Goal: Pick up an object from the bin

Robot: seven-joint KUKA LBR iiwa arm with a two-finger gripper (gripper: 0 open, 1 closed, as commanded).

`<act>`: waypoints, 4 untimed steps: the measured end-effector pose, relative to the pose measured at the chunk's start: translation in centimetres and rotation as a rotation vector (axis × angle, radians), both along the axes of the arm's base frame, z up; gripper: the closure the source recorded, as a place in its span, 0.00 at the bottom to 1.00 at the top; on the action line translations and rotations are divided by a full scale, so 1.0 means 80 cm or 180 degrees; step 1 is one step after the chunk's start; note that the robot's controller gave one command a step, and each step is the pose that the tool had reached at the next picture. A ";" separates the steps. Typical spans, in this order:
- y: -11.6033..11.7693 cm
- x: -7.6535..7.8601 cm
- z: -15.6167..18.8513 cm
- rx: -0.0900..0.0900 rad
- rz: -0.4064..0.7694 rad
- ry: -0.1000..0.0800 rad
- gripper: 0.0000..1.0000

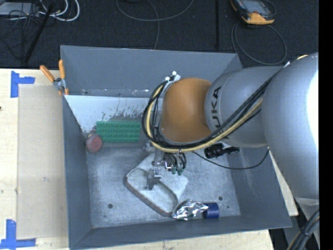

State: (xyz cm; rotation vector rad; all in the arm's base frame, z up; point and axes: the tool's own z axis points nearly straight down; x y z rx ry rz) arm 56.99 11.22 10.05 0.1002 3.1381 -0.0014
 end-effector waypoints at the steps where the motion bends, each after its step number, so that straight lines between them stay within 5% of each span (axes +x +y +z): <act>1: -0.022 0.020 -0.001 0.0003 -0.0267 0.0004 0.00; 2: -0.028 0.039 -0.028 0.0036 -0.0461 0.0058 0.00; 3: -0.024 0.039 -0.022 0.0013 -0.0442 0.0047 0.00; 4: -0.024 0.039 -0.021 0.0018 -0.0457 0.0051 1.00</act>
Offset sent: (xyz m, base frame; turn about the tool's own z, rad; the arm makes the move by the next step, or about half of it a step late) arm 0.0158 -0.0183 -0.0005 0.0858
